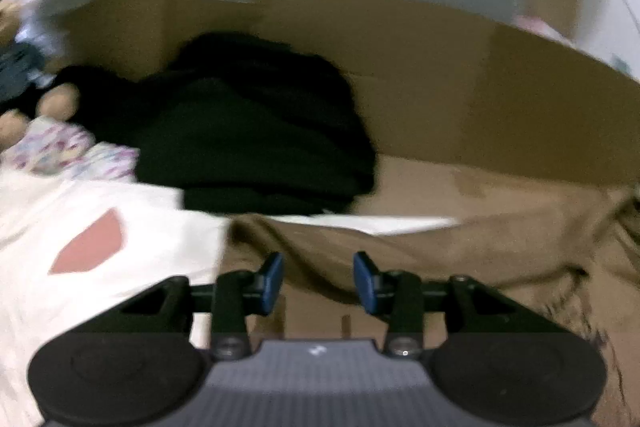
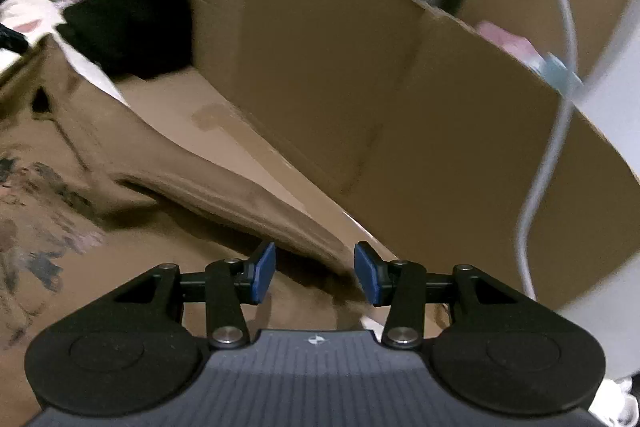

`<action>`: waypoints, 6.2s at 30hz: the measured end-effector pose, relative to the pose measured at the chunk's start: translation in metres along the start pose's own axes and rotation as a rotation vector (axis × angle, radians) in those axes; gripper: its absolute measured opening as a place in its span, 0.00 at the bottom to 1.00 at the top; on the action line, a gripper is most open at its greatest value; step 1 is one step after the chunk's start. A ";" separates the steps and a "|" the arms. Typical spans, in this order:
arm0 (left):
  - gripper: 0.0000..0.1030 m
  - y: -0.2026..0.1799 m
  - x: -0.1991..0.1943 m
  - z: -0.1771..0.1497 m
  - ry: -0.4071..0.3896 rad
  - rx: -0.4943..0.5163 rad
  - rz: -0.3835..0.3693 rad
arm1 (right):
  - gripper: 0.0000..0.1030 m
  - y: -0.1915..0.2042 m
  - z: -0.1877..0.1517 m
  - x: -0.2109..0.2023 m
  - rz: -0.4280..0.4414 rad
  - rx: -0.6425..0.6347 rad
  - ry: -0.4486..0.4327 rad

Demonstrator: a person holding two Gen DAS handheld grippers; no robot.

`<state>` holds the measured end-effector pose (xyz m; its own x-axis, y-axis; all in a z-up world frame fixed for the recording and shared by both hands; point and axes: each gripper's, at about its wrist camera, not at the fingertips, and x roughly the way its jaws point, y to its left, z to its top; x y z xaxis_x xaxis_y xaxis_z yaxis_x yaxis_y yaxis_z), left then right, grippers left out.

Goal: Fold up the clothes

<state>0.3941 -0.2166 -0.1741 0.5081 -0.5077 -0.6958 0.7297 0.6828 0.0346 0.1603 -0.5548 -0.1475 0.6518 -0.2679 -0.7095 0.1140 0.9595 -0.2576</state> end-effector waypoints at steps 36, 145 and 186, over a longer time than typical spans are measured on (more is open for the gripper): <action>0.13 -0.001 0.048 0.024 -0.111 -0.329 -0.055 | 0.01 0.066 0.055 0.073 0.006 -0.250 -0.013; 0.02 0.112 -0.090 -0.094 0.003 -0.430 -0.255 | 0.71 0.167 -0.009 -0.140 0.223 -0.013 0.014; 0.60 0.157 -0.091 -0.106 0.058 -0.366 0.107 | 0.71 0.192 -0.051 -0.142 0.291 0.018 0.093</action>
<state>0.4141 -0.0075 -0.1816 0.5381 -0.4001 -0.7418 0.4572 0.8780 -0.1419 0.0508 -0.3372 -0.1297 0.5876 0.0125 -0.8091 -0.0539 0.9983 -0.0237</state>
